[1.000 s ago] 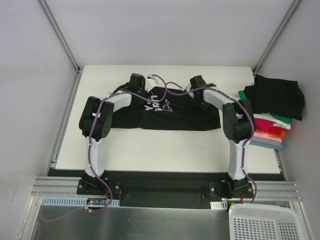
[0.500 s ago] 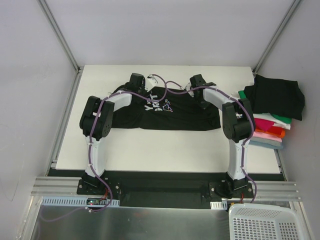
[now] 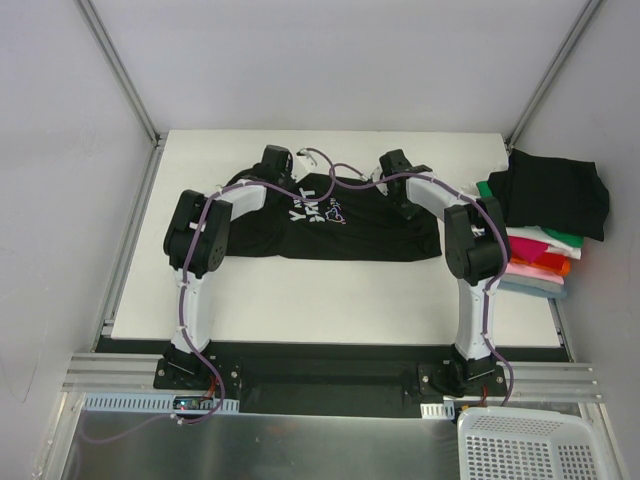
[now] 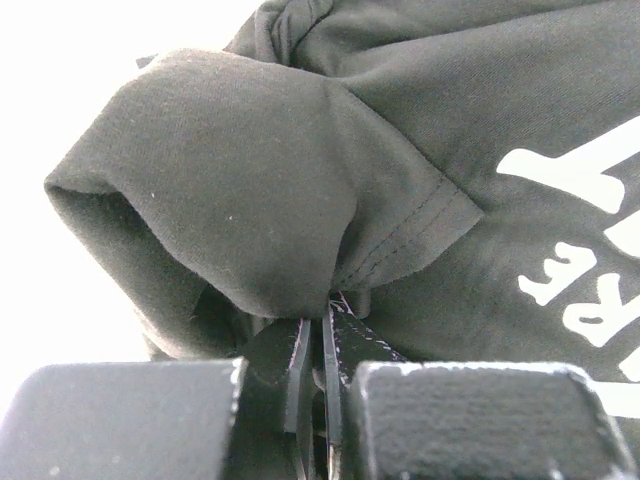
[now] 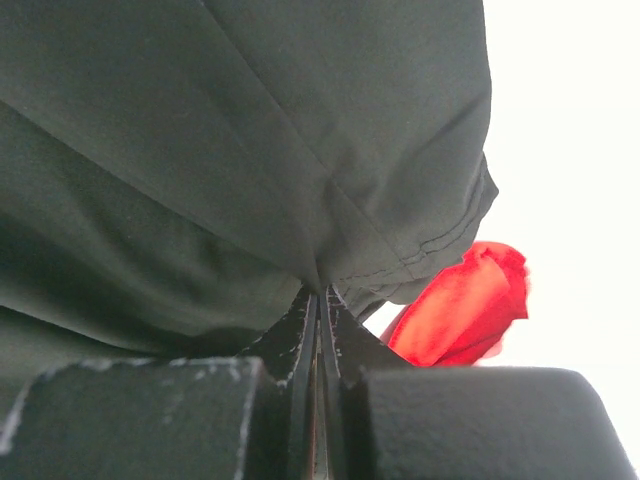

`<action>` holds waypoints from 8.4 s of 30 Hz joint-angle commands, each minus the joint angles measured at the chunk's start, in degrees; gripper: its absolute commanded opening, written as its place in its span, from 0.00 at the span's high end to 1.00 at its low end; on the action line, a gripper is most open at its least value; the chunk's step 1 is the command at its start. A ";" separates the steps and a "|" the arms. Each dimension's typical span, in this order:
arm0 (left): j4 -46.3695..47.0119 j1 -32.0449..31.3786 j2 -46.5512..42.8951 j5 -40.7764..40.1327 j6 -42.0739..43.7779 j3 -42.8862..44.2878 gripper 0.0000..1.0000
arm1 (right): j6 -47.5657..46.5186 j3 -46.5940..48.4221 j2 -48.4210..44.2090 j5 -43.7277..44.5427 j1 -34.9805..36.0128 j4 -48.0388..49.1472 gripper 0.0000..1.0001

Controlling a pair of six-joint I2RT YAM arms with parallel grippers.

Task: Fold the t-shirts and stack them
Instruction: Fold the tshirt

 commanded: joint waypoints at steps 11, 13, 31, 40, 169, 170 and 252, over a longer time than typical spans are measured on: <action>0.54 0.19 -15.22 -3.32 0.29 -0.97 1.00 | 1.03 -2.36 -5.76 0.60 1.15 -2.05 0.99; 0.54 0.19 -15.05 -3.76 0.46 -0.97 1.00 | 0.95 -2.19 -5.76 0.78 1.15 -2.14 0.99; 0.63 -0.42 -7.41 -3.15 0.99 -0.44 0.75 | 0.59 -2.19 -4.01 1.31 1.06 -1.70 0.99; 0.55 -0.69 -2.40 -2.35 0.20 3.42 0.53 | 0.42 -2.72 -4.00 1.48 1.06 -1.52 0.99; -0.07 0.98 -42.82 -14.13 11.71 -30.85 1.00 | 3.41 -19.85 -22.90 2.28 2.21 -9.87 0.99; -0.07 0.98 -42.91 -14.13 11.71 -31.20 1.00 | 3.58 -20.03 -22.82 2.19 2.21 -9.78 0.99; -6.84 2.65 -27.62 -3.59 -1.12 -14.77 0.01 | 8.24 -9.92 -19.12 -11.40 2.74 -11.97 0.04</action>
